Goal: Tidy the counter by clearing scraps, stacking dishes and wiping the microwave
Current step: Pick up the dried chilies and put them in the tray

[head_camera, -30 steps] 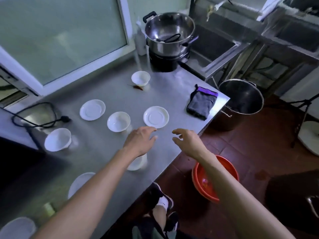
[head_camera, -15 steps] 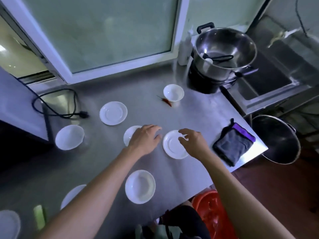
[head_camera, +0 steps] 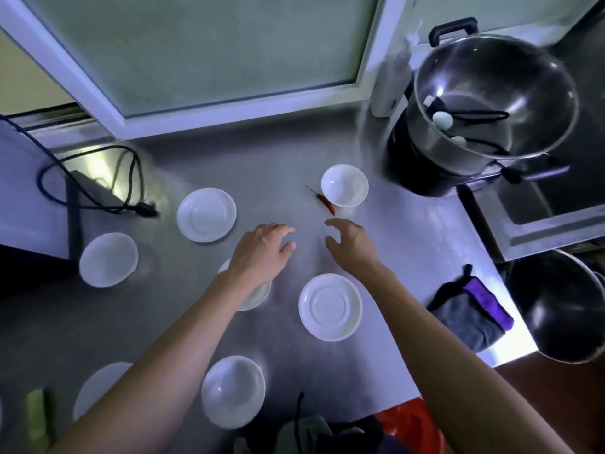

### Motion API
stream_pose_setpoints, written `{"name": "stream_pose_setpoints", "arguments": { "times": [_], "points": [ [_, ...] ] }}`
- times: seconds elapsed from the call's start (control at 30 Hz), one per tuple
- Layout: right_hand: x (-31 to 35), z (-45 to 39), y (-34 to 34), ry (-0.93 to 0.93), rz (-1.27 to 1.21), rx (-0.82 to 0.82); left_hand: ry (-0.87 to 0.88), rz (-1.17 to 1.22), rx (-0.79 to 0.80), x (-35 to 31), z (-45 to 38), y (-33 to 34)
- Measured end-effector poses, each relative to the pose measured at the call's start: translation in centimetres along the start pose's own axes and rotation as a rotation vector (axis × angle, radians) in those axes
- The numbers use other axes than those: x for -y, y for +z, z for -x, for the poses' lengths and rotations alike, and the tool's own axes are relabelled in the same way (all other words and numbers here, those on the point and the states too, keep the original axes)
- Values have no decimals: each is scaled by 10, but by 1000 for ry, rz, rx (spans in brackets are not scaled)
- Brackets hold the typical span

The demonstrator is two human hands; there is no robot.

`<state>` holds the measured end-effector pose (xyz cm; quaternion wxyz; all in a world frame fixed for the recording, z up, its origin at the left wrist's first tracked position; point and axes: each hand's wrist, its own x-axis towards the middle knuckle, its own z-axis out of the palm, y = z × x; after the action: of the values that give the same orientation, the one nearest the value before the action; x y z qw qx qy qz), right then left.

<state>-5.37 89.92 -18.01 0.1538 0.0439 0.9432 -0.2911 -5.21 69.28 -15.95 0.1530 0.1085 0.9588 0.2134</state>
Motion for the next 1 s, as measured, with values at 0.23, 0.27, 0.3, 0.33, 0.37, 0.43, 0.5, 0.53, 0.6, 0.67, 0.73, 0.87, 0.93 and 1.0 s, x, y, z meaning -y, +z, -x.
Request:
{"name": "stream_pose_setpoints", "arguments": {
  "times": [0.23,0.27,0.3,0.33,0.37,0.43,0.5,0.53,0.6,0.67,0.73,0.87,0.93,1.0],
  "points": [
    [-14,-48,-2,-14,13,45,-59,9,31,-8,-34,8],
    [-16,-53,-2,-18,13,44,-67,8,32,-9,-38,9],
    [-17,-58,-2,-23,11,43,-75,7,33,-9,-42,9],
    [-18,-62,-2,-28,4,41,-82,7,35,-9,-45,9],
    [-19,-66,-2,-34,-1,39,-84,5,36,-9,-48,10],
    [-21,-74,-1,-48,12,35,-87,7,35,-9,-53,11],
    [-21,-81,0,-66,50,41,-96,14,34,-9,-58,11],
    [-21,-84,0,-76,71,44,-99,14,34,-10,-61,12],
    [-20,-89,2,-99,109,42,-100,12,34,-10,-65,13],
    [-19,-93,5,-126,161,25,-100,20,31,-10,-67,14],
    [-18,-95,11,-151,234,12,-105,32,30,-9,-68,16],
    [-22,-97,25,-200,318,-1,-123,37,39,-6,-69,19],
    [-25,-97,30,-217,318,-30,-133,35,46,-4,-67,20],
    [-26,-95,34,-237,306,-38,-147,34,47,-2,-64,20]
  ]
}}
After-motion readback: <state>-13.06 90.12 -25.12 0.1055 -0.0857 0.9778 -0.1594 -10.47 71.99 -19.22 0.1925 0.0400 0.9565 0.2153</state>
